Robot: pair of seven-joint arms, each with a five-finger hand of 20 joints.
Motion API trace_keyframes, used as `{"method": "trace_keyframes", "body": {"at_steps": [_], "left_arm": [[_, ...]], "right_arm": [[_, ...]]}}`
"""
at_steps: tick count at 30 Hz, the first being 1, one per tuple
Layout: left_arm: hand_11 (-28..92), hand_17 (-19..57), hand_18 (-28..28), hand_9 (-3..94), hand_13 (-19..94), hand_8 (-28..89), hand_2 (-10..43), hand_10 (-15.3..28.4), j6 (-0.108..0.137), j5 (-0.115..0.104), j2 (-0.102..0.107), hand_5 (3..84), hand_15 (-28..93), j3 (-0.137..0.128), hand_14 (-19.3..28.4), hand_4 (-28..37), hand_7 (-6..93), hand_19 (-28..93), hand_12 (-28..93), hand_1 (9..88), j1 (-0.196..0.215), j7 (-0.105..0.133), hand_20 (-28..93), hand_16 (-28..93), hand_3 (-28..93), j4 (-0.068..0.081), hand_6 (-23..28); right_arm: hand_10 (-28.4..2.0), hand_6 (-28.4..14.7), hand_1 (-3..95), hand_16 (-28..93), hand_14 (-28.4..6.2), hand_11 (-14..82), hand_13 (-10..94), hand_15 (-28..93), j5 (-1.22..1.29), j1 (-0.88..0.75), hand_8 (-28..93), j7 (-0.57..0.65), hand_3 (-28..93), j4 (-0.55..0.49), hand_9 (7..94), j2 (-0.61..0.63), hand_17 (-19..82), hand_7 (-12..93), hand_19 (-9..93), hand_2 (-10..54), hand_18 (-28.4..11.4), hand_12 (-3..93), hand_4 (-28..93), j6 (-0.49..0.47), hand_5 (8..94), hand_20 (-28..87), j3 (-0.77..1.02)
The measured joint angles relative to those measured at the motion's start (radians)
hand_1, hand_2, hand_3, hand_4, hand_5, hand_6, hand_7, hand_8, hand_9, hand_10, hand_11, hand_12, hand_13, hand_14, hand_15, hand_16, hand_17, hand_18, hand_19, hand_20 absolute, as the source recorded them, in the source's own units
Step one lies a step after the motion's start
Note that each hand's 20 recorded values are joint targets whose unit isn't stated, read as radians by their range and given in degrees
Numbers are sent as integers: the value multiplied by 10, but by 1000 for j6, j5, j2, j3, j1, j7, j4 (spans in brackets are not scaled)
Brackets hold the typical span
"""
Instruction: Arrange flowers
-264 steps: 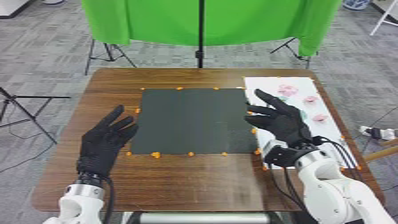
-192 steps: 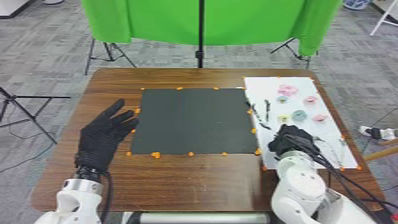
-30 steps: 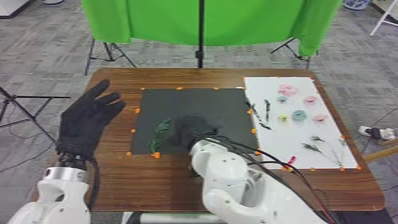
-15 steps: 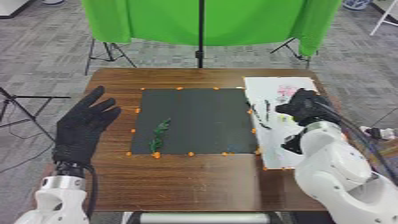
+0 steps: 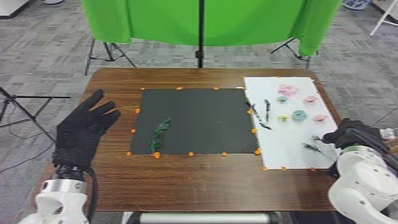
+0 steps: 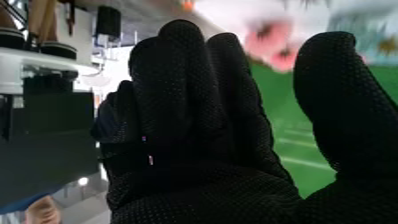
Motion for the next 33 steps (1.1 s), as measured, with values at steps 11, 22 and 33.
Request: {"method": "trace_keyframes", "body": {"at_steps": [11,22,33], "left_arm": [[281,-76,253,382,292,-105,82,215,-1,2,-17,391,573,-2,284,-226,145,583,111,264,-1,-14,118,-98,793,0,99],[281,-77,253,382,292,-105,83,215,-1,2,-17,391,573,-1,284,-225,145,581,111,265,-2,-18,120,-99,791,0,100],[280,-76,253,381,291,-105,83,215,-1,3,-17,391,573,-5,284,-225,146,581,111,265,2,-20,121,-99,790,-1,99]], "right_arm": [[-193,-50,393,99,-168,431,649,761,-1,4,-118,31,766,34,691,-1,324,146,932,-84,-265,165,-248,-63,700,406,-33],[-132,-15,531,140,-120,478,773,750,-40,106,58,45,705,86,847,5,426,207,932,-95,-250,196,-283,-68,871,517,-169],[-129,-29,540,151,-121,485,795,755,-138,120,86,12,724,6,871,-14,452,192,932,-95,-251,198,-283,-22,896,564,-183]]}}
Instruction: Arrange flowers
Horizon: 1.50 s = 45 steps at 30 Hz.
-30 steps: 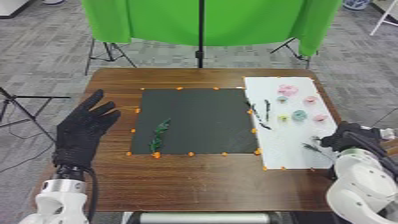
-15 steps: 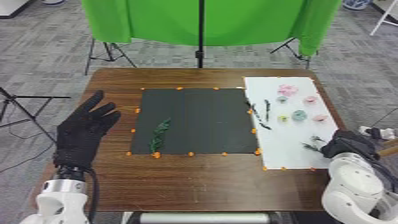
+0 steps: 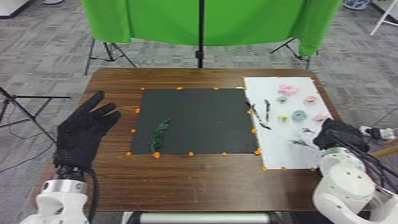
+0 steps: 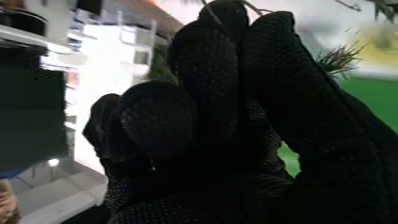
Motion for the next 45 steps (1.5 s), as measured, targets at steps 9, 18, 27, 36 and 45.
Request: {"method": "trace_keyframes", "body": {"at_steps": [9,18,27,36,45], "left_arm": [[281,-77,253,382,292,-106,83,214,0,4,-2,392,573,-10,284,-225,146,581,111,265,3,-11,122,-99,790,-2,101],[281,-76,253,382,292,-106,83,214,0,11,-8,392,573,-8,284,-225,146,581,111,265,-6,-31,122,-99,792,-2,100],[282,-75,252,383,292,-104,83,215,0,19,-8,394,574,-10,284,-224,144,580,111,266,-15,-52,121,-99,792,-5,101],[280,-76,253,383,292,-104,83,215,0,21,-8,394,573,-7,284,-225,144,580,111,266,-21,-59,121,-98,792,-7,101],[281,-76,253,383,293,-104,83,214,-2,23,-6,394,573,0,284,-224,143,581,111,267,-33,-59,121,-98,792,-4,101]], "right_arm": [[-130,-31,532,155,-121,491,800,760,29,216,95,-124,727,-63,875,-107,460,187,932,-95,-251,201,-283,4,904,583,-190],[-125,-26,504,158,-108,514,825,781,23,504,104,-194,724,111,889,-323,490,194,932,-95,-252,206,-277,-42,920,632,-542],[-121,-20,467,161,-103,530,862,807,2,630,68,-208,746,261,929,-489,526,233,932,-95,-263,212,-266,-218,937,695,-677],[-128,-4,427,169,-105,570,897,796,6,681,-124,-188,759,324,937,-536,560,335,932,-34,-272,177,-232,-218,937,707,-735],[-133,4,385,180,-112,583,911,776,5,707,-156,-137,736,363,937,-553,572,369,932,22,-275,149,-231,-196,937,705,-767]]}}
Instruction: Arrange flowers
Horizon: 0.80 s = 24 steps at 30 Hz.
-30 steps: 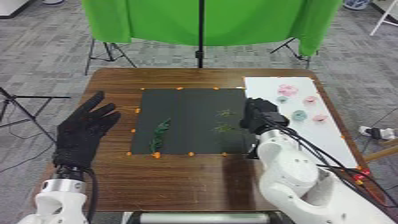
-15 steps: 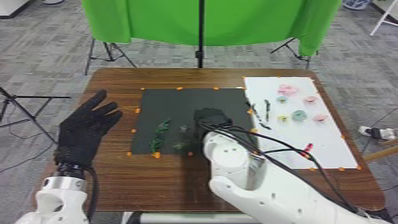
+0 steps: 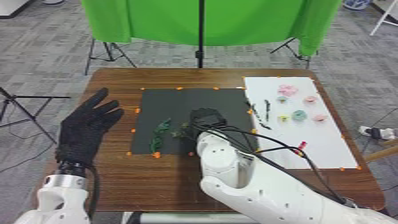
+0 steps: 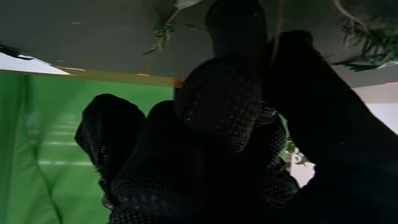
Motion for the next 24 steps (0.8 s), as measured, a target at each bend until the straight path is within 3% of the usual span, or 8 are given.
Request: {"method": "trace_keyframes", "body": {"at_steps": [12,24], "left_arm": [[281,-76,252,383,293,-104,84,214,-14,5,-1,395,573,11,284,-224,144,581,111,268,-16,-11,121,-98,792,4,102],[282,-76,252,383,292,-104,85,214,-15,8,-3,397,574,10,284,-222,143,581,111,268,-16,-19,121,-98,793,4,103]], "right_arm": [[-138,8,332,184,-118,557,909,751,3,-9,-168,15,737,14,937,-23,562,367,932,61,-276,140,-233,59,937,680,-11],[-131,-2,292,182,-117,525,893,751,-20,-26,-157,6,723,4,937,-30,558,312,932,45,-275,151,-226,68,937,678,-8]]}}
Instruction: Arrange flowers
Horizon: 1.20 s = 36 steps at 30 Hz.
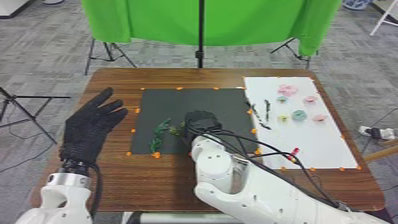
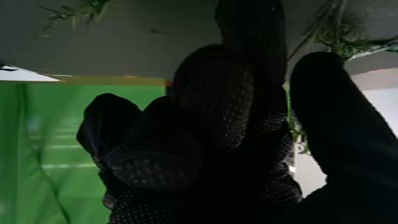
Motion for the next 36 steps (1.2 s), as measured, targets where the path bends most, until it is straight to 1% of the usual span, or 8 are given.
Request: {"method": "trace_keyframes", "body": {"at_steps": [4,7,10,13,18,22,28,36], "left_arm": [[282,-76,253,383,292,-103,85,214,0,0,0,398,574,0,284,-221,142,581,111,268,2,2,121,-99,793,0,104],[282,-76,253,383,292,-103,84,214,2,0,-1,398,574,-3,284,-222,143,581,111,268,10,3,121,-99,793,-3,104],[282,-76,252,383,292,-103,84,215,3,0,-2,398,574,-11,284,-222,143,581,110,267,21,3,120,-99,794,-6,104],[281,-76,253,383,291,-104,84,215,4,-1,-5,398,574,-17,284,-223,143,582,111,268,30,3,121,-99,793,-8,104],[282,-76,253,384,293,-103,85,215,8,-1,-7,399,574,-20,284,-224,142,582,111,268,41,2,120,-99,793,-11,105],[282,-76,253,384,293,-103,85,215,9,-1,-8,399,575,-19,284,-224,143,582,111,268,43,3,120,-99,792,-11,104],[282,-76,252,384,292,-104,84,215,10,-2,-8,398,575,-14,284,-224,144,582,111,267,42,5,120,-99,793,-11,104],[281,-76,253,384,292,-104,85,216,11,-3,-7,398,575,-11,284,-224,144,583,111,268,42,10,121,-99,792,-11,104]], "right_arm": [[-132,-3,288,182,-118,527,891,753,-30,0,-155,-1,726,-13,937,9,555,319,932,40,-275,152,-224,54,937,680,-5],[-133,-11,288,172,-127,446,848,736,-73,-9,-137,-8,729,-47,934,30,507,220,932,34,-277,180,-221,107,935,614,18],[-164,-39,290,148,-144,368,781,691,-125,-45,-111,-27,732,-103,861,60,432,136,932,18,-281,187,-220,148,833,480,95],[-175,-51,292,139,-157,367,742,695,-117,-62,-109,-19,735,-146,825,108,395,129,932,9,-282,183,-223,221,783,438,158],[-199,-71,289,124,-175,385,681,728,66,-39,-108,61,739,-135,751,195,360,118,932,1,-283,176,-227,309,690,429,226],[-207,-85,290,113,-183,396,660,739,129,9,-109,132,747,-60,720,249,341,111,932,-8,-284,170,-228,291,648,424,227],[-212,-101,289,98,-187,424,642,756,142,61,-108,164,762,67,690,278,329,108,932,-24,-284,163,-238,256,595,419,198],[-214,-103,288,96,-189,429,639,759,204,48,-108,192,749,101,688,264,320,106,932,-38,-284,162,-241,141,606,419,206]]}}
